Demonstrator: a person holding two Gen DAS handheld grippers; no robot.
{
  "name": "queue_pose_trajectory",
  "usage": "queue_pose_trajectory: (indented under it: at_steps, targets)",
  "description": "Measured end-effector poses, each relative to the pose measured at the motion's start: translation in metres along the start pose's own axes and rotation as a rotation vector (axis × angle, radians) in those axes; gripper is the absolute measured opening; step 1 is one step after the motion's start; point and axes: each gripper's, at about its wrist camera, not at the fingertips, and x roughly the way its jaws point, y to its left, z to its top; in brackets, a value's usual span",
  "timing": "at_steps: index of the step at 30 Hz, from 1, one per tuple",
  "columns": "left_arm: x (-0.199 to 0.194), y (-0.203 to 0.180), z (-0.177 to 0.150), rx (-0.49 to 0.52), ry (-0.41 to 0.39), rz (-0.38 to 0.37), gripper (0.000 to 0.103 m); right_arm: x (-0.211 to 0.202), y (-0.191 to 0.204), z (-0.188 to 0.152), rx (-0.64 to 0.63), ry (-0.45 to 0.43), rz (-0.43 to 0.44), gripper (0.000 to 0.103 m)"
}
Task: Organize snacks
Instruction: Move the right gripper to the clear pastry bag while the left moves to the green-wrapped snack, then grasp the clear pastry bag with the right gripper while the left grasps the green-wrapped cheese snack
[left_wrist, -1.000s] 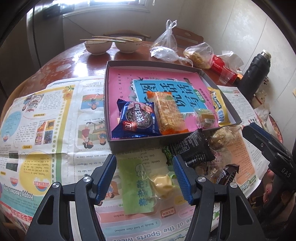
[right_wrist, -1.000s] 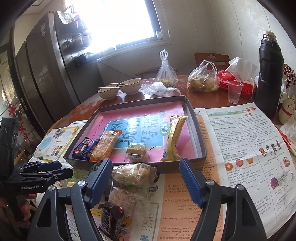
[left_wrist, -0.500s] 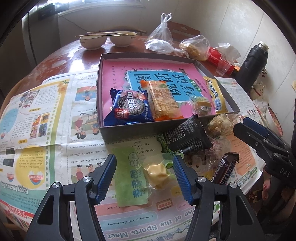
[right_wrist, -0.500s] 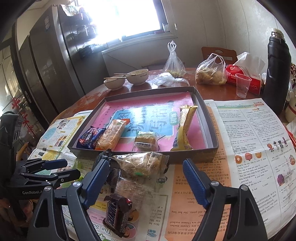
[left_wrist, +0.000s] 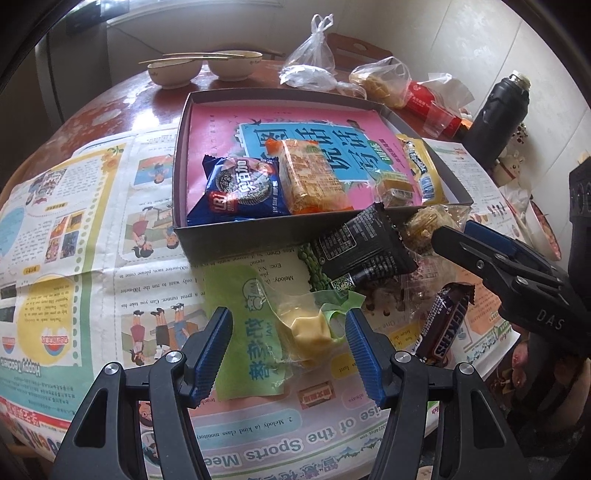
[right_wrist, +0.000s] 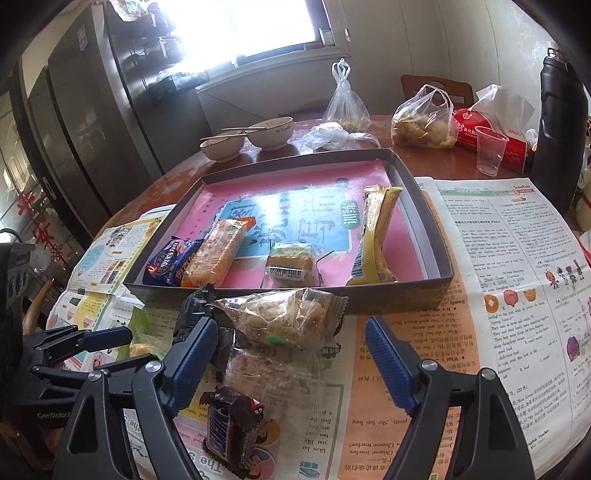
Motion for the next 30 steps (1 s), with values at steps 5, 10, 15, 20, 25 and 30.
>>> queue_pose_trajectory:
  at_steps: [5,10,15,20,25,30]
  targets:
    - [0.002,0.0,0.0,0.002,0.006,-0.006,0.065,0.009,0.002,0.002,0.002,0.017,-0.005,0.082]
    - [0.007,-0.002,-0.001,0.003,0.026,-0.024,0.065,0.013,0.005,0.002,-0.001,0.025,-0.004,0.082]
    - [0.011,-0.004,-0.002,0.009,0.038,-0.032,0.065,0.017,0.004,0.002,0.014,0.031,0.0,0.082]
    - [0.011,-0.004,-0.002,0.001,0.035,-0.032,0.065,0.021,0.005,0.002,0.016,0.035,-0.004,0.081]
    - [0.012,-0.006,0.0,0.002,0.032,-0.033,0.062,0.026,0.004,0.003,0.022,0.04,-0.005,0.073]
    - [0.013,-0.006,0.002,-0.005,0.03,-0.034,0.059,0.03,0.005,0.001,0.007,0.038,0.002,0.063]
